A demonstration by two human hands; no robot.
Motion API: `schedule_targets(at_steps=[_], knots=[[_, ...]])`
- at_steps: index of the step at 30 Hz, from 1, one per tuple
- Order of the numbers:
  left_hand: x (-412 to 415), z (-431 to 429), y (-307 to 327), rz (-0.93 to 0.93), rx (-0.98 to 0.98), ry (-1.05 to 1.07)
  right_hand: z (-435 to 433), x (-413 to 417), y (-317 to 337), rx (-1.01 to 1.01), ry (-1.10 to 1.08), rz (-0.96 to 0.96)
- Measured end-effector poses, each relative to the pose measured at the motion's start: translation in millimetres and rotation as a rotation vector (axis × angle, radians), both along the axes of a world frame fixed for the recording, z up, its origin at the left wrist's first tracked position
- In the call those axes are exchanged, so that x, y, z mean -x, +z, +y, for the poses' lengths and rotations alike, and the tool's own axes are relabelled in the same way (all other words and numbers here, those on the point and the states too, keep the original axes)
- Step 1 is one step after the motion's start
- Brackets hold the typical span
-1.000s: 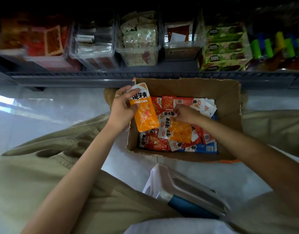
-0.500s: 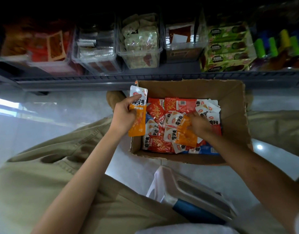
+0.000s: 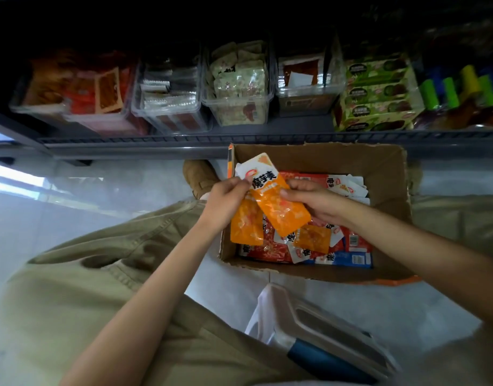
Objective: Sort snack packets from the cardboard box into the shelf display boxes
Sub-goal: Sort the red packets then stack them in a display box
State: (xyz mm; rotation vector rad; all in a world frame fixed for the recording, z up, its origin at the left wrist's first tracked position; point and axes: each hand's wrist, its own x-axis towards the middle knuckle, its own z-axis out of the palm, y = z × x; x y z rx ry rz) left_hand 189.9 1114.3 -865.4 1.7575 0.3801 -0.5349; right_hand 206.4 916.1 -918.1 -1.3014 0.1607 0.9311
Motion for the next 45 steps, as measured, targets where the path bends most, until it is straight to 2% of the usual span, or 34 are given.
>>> schedule_targets(at_steps=[3,5,8,11,14,16,18,20,22,27,31,33,35,39,41,43,45], knots=[[-0.9,-5.4,8.9,0.008,0.145,0.074,20.9,6.7,17.8,0.074,-0.055,-0.107],[-1.6,-6.5,9.8,-0.066,0.093,0.046,30.8,12.4,24.7,0.143,-0.05,-0.252],[-2.2,-7.0,7.2,-0.166,-0.061,-0.034,37.0,18.9,31.7,0.212,0.092,-0.401],[0.3,-9.1,11.4,-0.232,-0.153,-0.084,31.0,17.0,31.9,0.264,0.184,-0.432],[-1.4,-7.3,15.4,-0.277,-0.16,-0.063,11.1,7.0,4.5,0.291,0.118,-0.306],[-4.8,-2.8,13.1,-0.287,-0.191,-0.042,-8.6,5.5,-32.4,0.49,0.185,-0.321],[-5.7,2.5,8.1,-0.268,-0.209,-0.015,-26.6,11.5,-68.1,0.749,0.41,-0.373],[-4.4,5.2,2.7,-0.24,-0.238,-0.008,-35.1,22.6,-91.8,0.912,0.602,-0.354],[-3.3,4.5,-1.6,-0.229,-0.268,-0.023,-35.3,32.5,-103.4,1.043,0.692,-0.344],[-3.8,3.7,-4.7,-0.23,-0.276,-0.042,-18.6,50.1,-120.7,1.241,0.662,-0.5],[-4.5,3.6,-6.2,-0.242,-0.295,-0.063,-12.5,51.3,-118.5,1.32,0.678,-0.527],[-4.3,3.8,-5.5,-0.239,-0.298,-0.063,-15.7,51.1,-117.9,1.309,0.706,-0.525],[-4.1,3.8,-3.8,-0.231,-0.3,-0.059,-21.1,47.0,-113.1,1.259,0.679,-0.43],[-3.9,0.3,2.2,-0.273,-0.292,-0.045,-33.1,20.8,-69.7,1.166,0.487,-0.332],[-4.0,-5.5,7.9,-0.324,-0.263,-0.04,-41.1,5.9,-32.9,0.975,0.275,-0.301],[-4.3,-13.9,15.2,-0.384,-0.23,-0.042,-48.4,0.0,16.8,0.659,0.055,-0.236],[-4.9,-23.6,23.6,-0.442,-0.198,-0.046,-56.0,1.2,67.3,0.433,0.018,-0.276]])
